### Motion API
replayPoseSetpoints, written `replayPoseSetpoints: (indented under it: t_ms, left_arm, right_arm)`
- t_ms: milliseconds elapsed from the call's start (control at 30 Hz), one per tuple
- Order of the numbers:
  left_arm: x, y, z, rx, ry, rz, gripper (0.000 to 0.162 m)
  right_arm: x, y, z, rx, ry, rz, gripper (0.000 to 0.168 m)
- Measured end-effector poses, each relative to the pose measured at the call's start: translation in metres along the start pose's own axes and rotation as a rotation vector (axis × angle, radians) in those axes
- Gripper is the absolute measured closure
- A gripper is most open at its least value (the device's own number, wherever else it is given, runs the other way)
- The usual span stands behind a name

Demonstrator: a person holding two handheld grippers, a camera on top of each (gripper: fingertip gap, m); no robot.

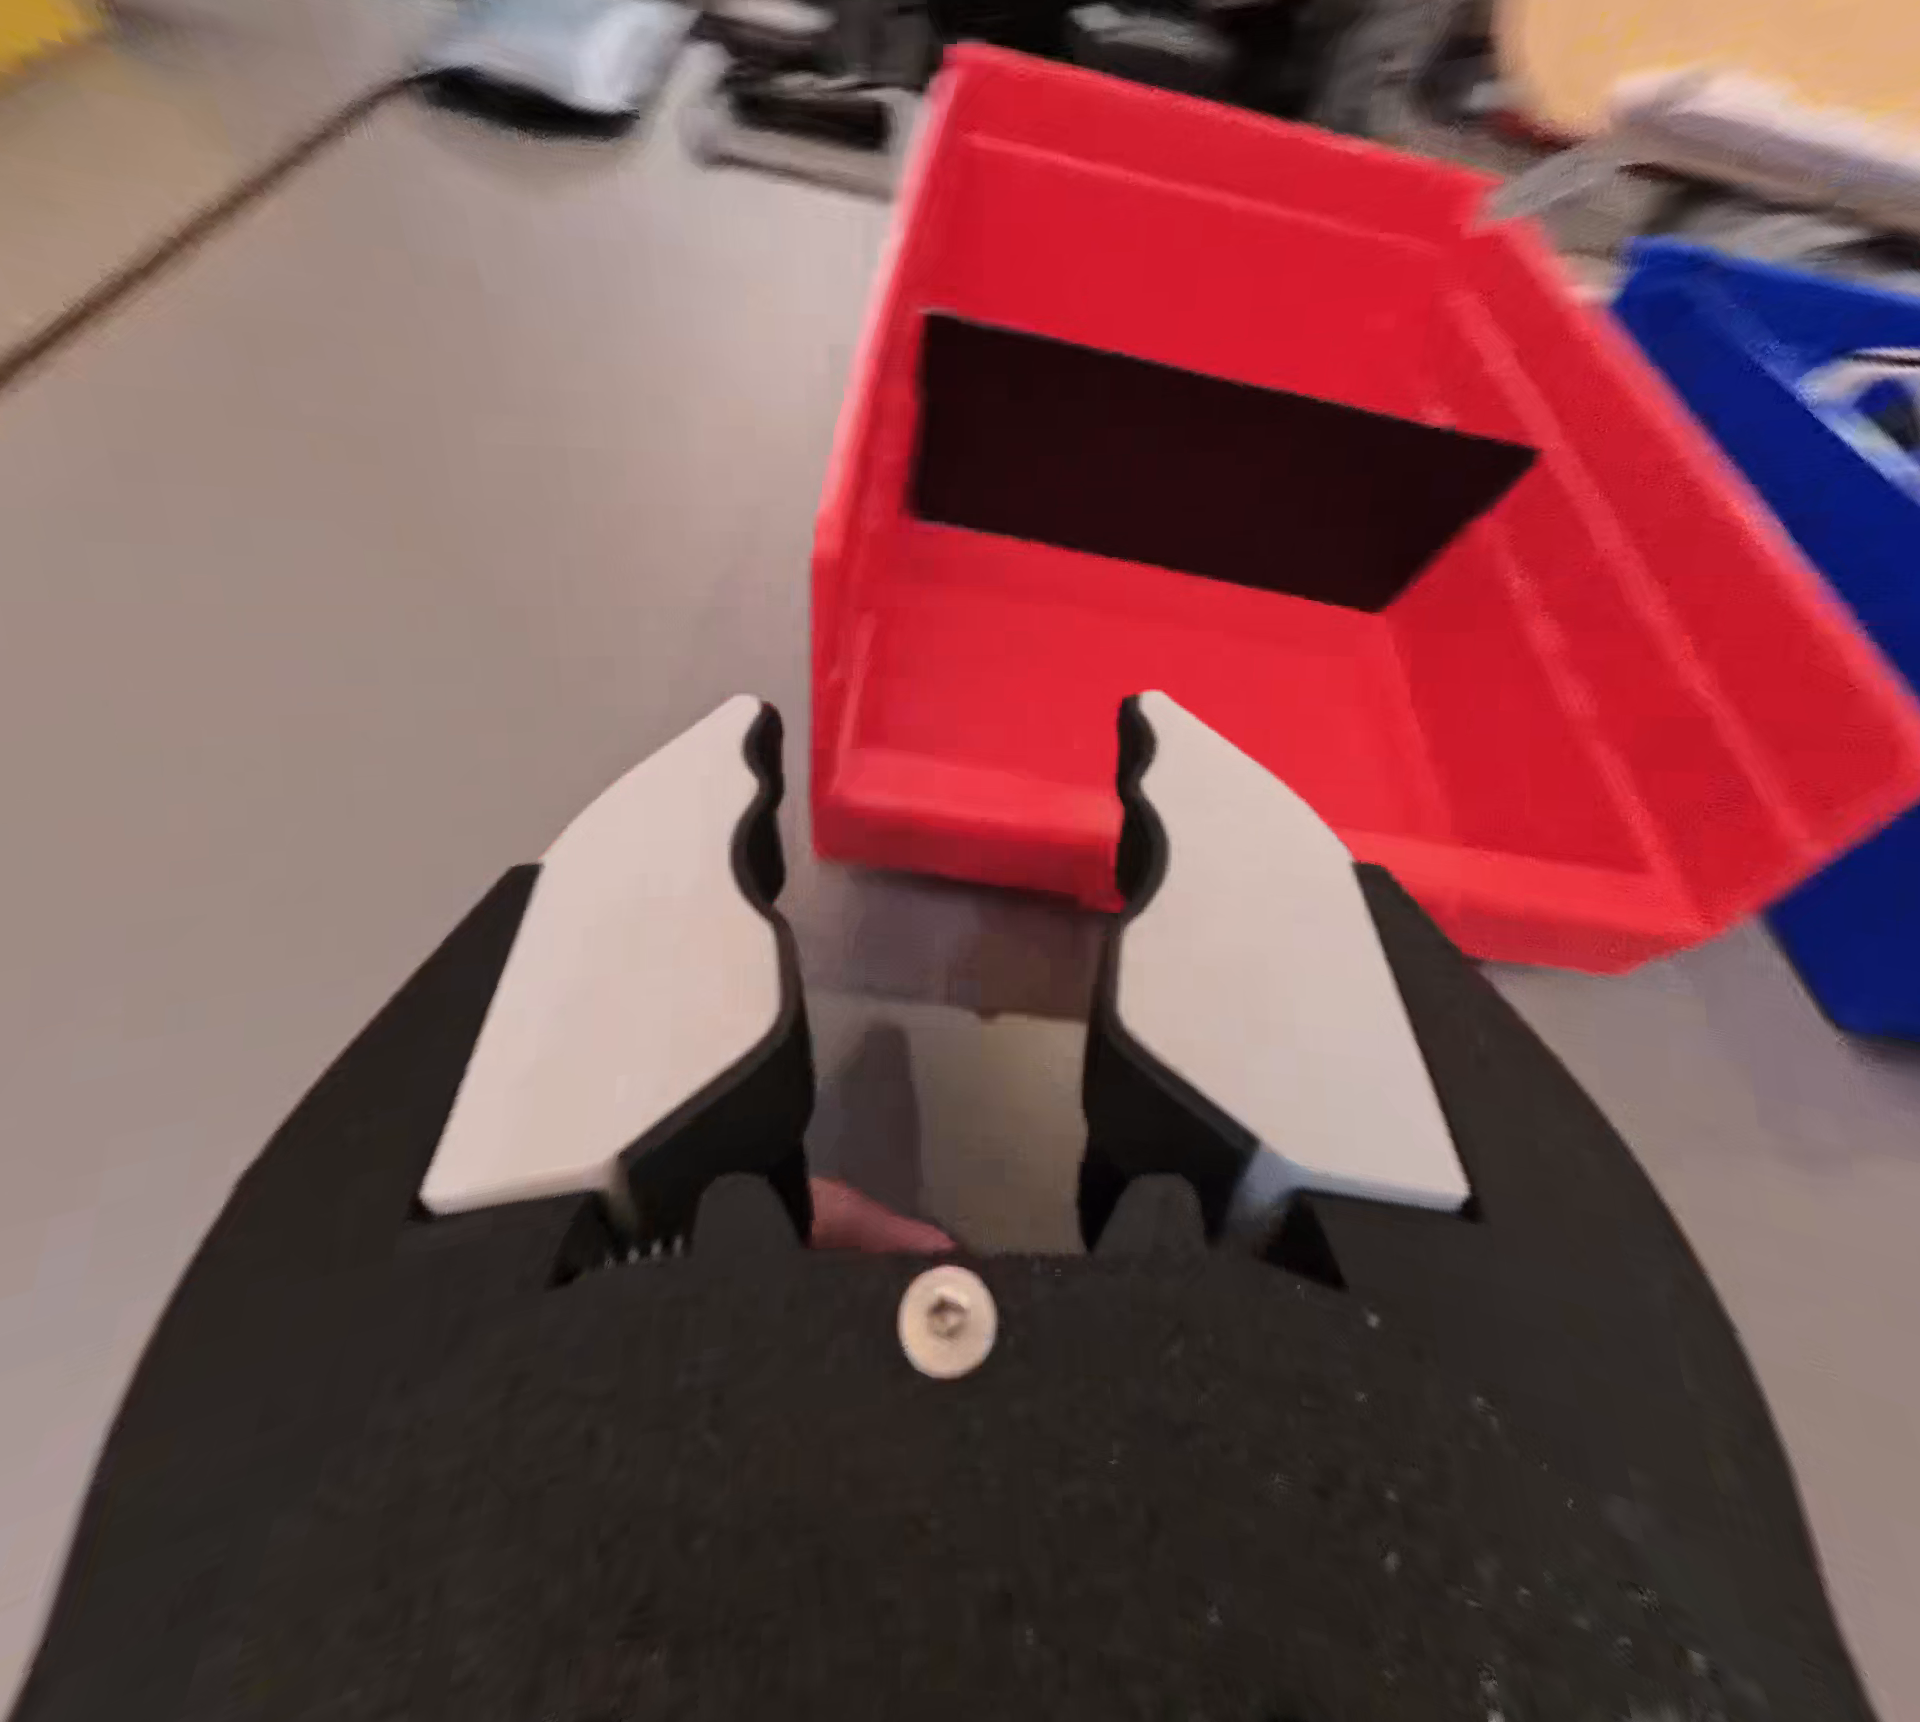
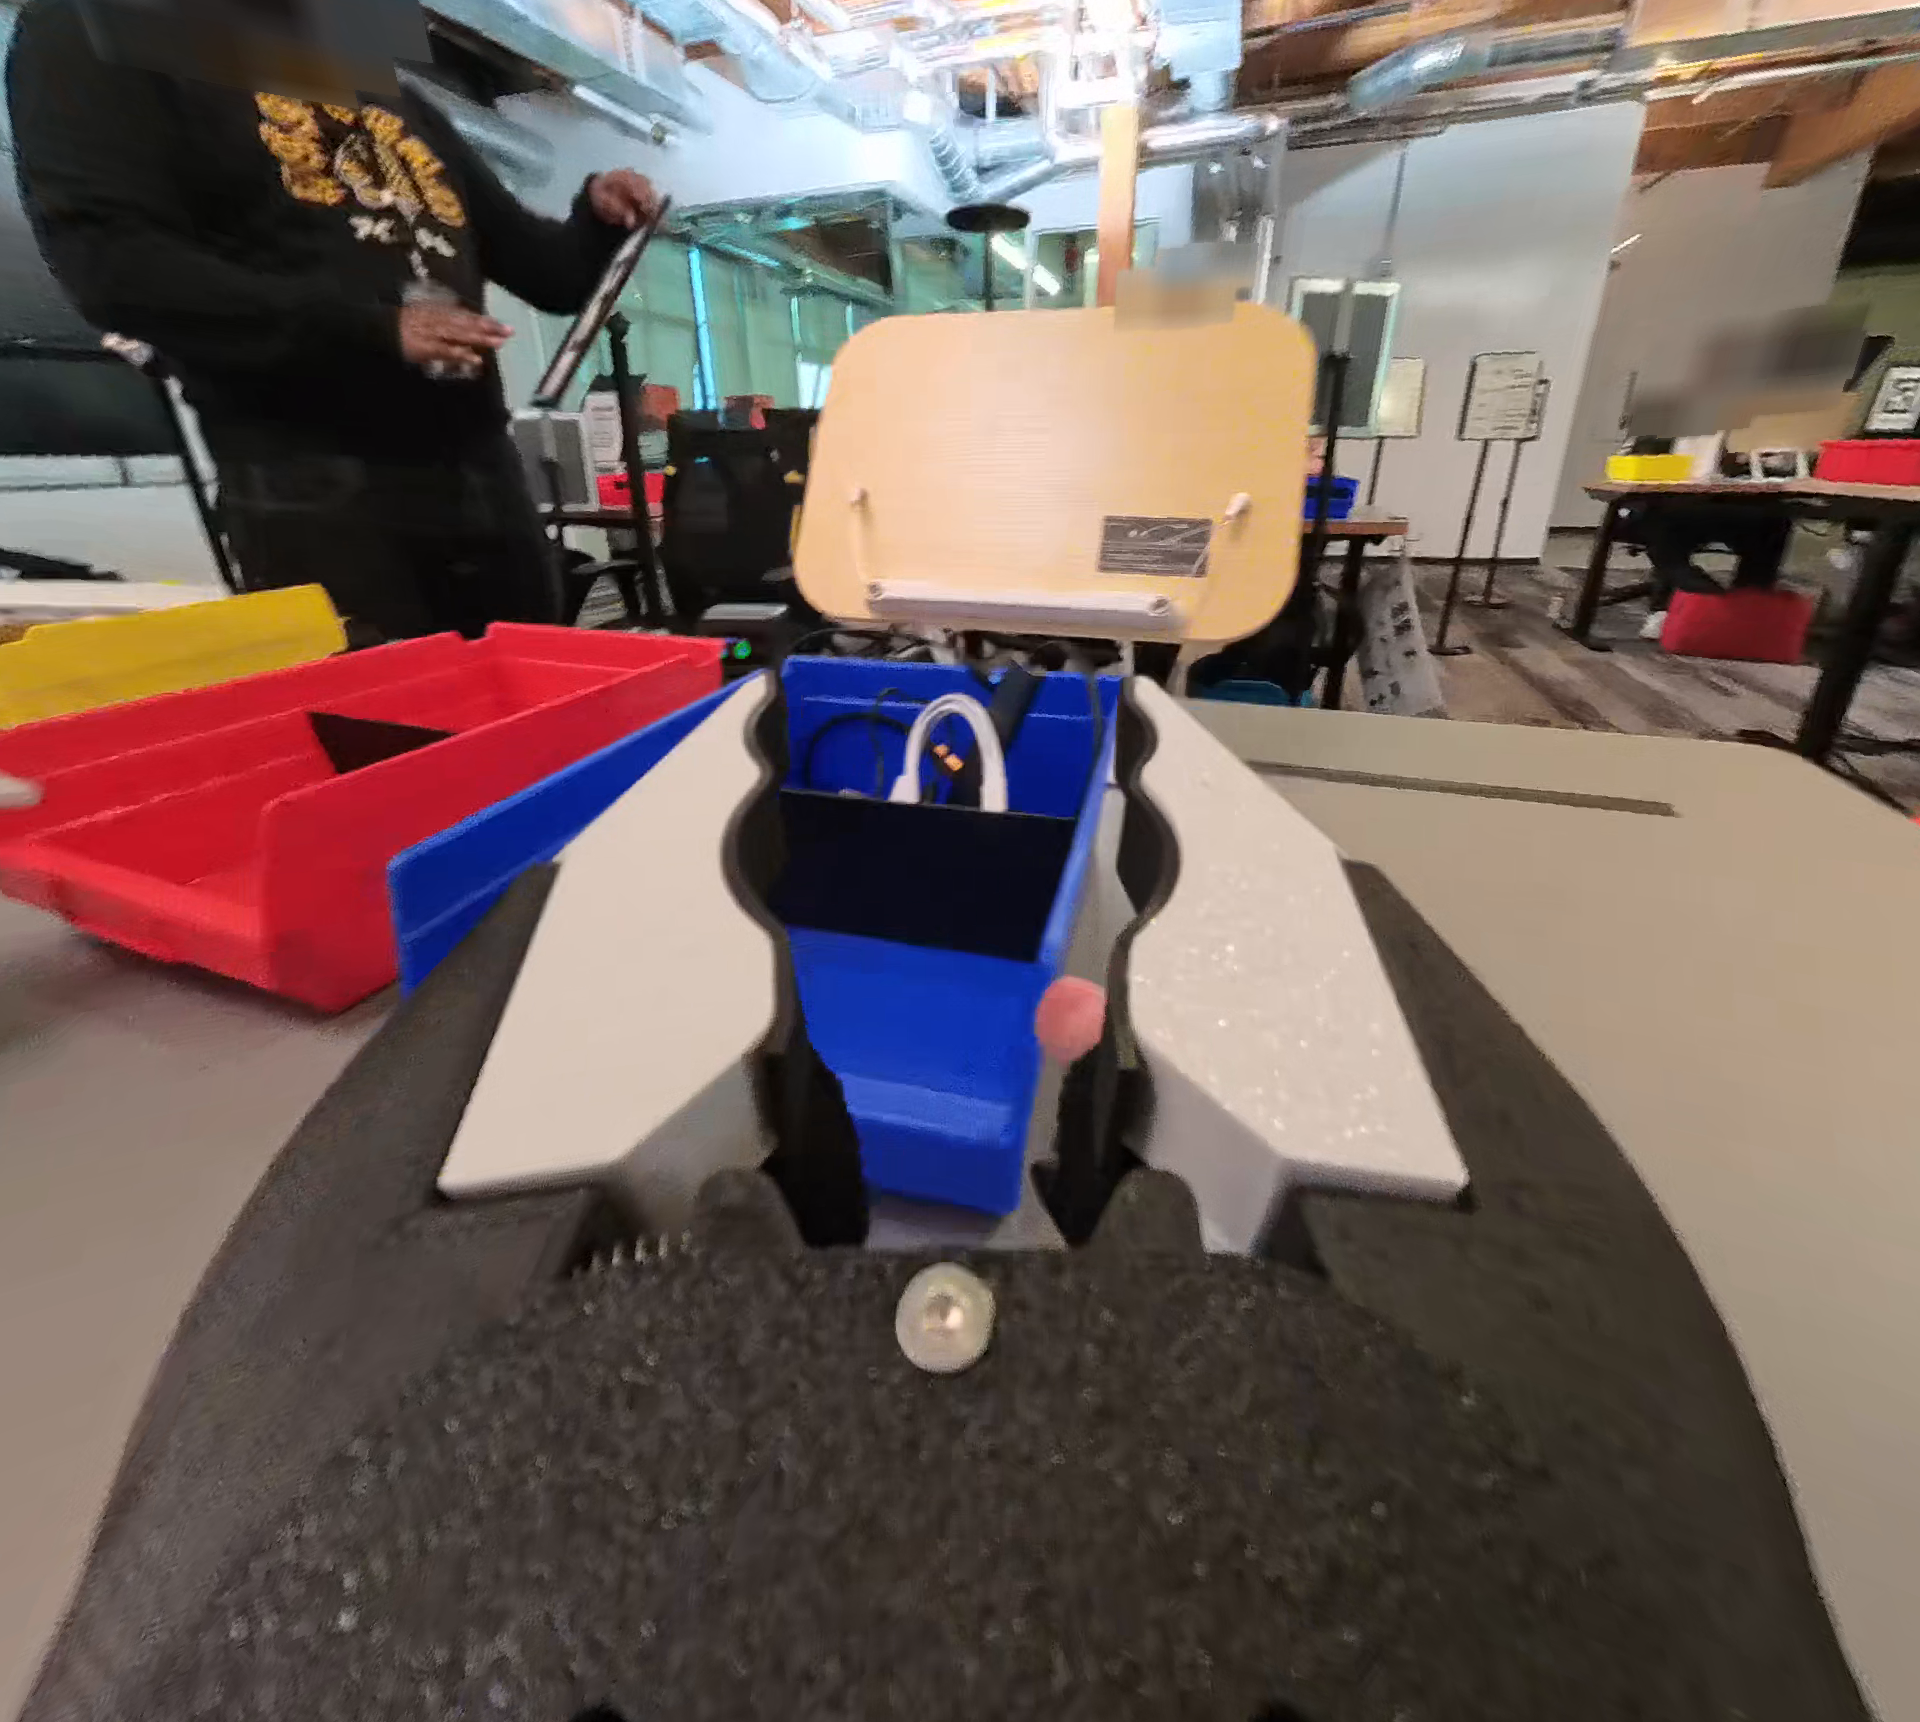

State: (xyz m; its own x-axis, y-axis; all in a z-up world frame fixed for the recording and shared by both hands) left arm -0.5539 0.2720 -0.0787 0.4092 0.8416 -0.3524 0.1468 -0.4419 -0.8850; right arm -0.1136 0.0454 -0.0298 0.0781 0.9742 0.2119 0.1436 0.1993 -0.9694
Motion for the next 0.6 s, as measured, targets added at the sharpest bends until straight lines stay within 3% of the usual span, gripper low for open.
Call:
replayPoseSetpoints:
  t_ms: [33,200,300,367,467,600]
  left_arm:
    - [0.007,-0.002,0.009,-0.003,0.058,-0.004,0.096]
    - [0.038,-0.006,0.027,-0.029,0.188,0.095,0.101]
    - [0.043,-0.009,0.026,0.025,0.106,0.062,0.141]
    - [0.042,-0.009,0.026,0.036,0.066,0.054,0.158]
    - [0.033,-0.004,0.02,0.094,0.012,0.066,0.159]
    - [0.0,0.009,-0.001,0.154,-0.048,0.142,0.157]
  right_arm:
    - [0.0,0.002,0.009,-0.004,-0.034,0.015,0.107]
    - [0.004,0.019,0.062,-0.006,-0.249,0.123,0.113]
    - [0.001,0.036,0.104,-0.11,-0.49,0.27,0.116]
    - [-0.006,0.044,0.126,-0.179,-0.636,0.36,0.121]
    - [-0.013,0.044,0.146,-0.108,-0.746,0.384,0.122]
    - [-0.002,0.045,0.164,0.009,-0.738,0.433,0.118]
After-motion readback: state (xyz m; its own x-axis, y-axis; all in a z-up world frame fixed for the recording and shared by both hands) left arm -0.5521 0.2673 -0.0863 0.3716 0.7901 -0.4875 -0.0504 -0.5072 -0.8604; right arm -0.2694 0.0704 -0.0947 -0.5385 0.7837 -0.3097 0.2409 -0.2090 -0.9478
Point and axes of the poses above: each gripper's, where its closed fingertips meet, x out along the fingers, y out of its underside, z = x × y across the jaws, the point moved 10 cm from there along -x, back along the fingers, and after that the axes turned 8 degrees about -x, right-handed, at the moved point
